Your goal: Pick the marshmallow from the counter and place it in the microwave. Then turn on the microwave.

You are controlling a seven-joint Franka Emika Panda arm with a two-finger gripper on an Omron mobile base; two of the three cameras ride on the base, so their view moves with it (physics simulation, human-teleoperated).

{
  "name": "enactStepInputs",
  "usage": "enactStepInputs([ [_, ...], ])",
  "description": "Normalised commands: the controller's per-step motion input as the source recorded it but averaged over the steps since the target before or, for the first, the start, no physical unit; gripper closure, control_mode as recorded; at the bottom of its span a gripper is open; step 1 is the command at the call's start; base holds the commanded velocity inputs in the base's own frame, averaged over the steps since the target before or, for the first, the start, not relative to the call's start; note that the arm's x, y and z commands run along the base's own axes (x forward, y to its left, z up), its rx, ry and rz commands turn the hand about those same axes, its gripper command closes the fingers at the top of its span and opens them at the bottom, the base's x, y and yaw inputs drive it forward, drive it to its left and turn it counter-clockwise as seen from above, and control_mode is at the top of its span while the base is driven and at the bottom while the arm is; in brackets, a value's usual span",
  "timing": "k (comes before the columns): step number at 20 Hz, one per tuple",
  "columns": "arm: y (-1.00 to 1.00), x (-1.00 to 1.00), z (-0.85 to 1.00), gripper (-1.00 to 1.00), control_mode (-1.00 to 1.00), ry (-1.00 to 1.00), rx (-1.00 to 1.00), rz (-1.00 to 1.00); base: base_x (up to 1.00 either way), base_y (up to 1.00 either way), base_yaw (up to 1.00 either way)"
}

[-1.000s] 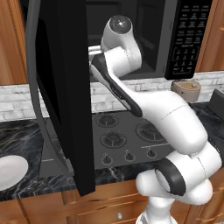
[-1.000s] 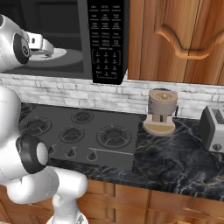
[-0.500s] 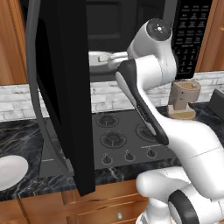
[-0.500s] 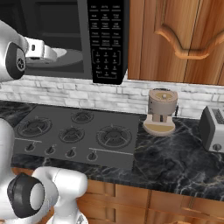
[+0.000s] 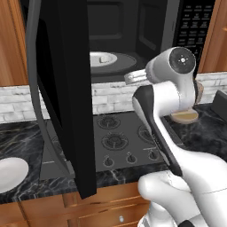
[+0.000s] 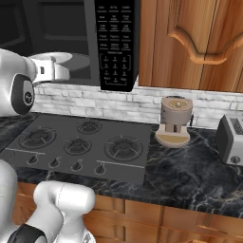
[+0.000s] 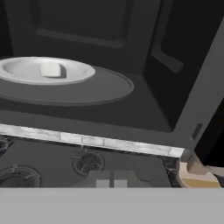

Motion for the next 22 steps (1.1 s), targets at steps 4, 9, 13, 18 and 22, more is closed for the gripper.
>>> enactStepInputs([
  [4,-0.07,0.0,-0.59,1.0,-1.0,-0.19,-0.09,0.0,0.0,0.0,0.0],
  [9,0.0,0.0,-0.56,1.0,-1.0,-0.15,-0.09,0.0,0.0,0.0,0.0],
  [13,0.0,0.0,-0.42,1.0,-1.0,-0.15,-0.09,0.0,0.0,0.0,0.0],
  [18,0.03,-0.11,-0.33,1.0,-1.0,-0.15,-0.08,0.0,0.0,0.0,0.0],
  [22,0.22,-0.44,-0.24,1.0,-1.0,-0.13,-0.08,0.0,0.0,0.0,0.0],
])
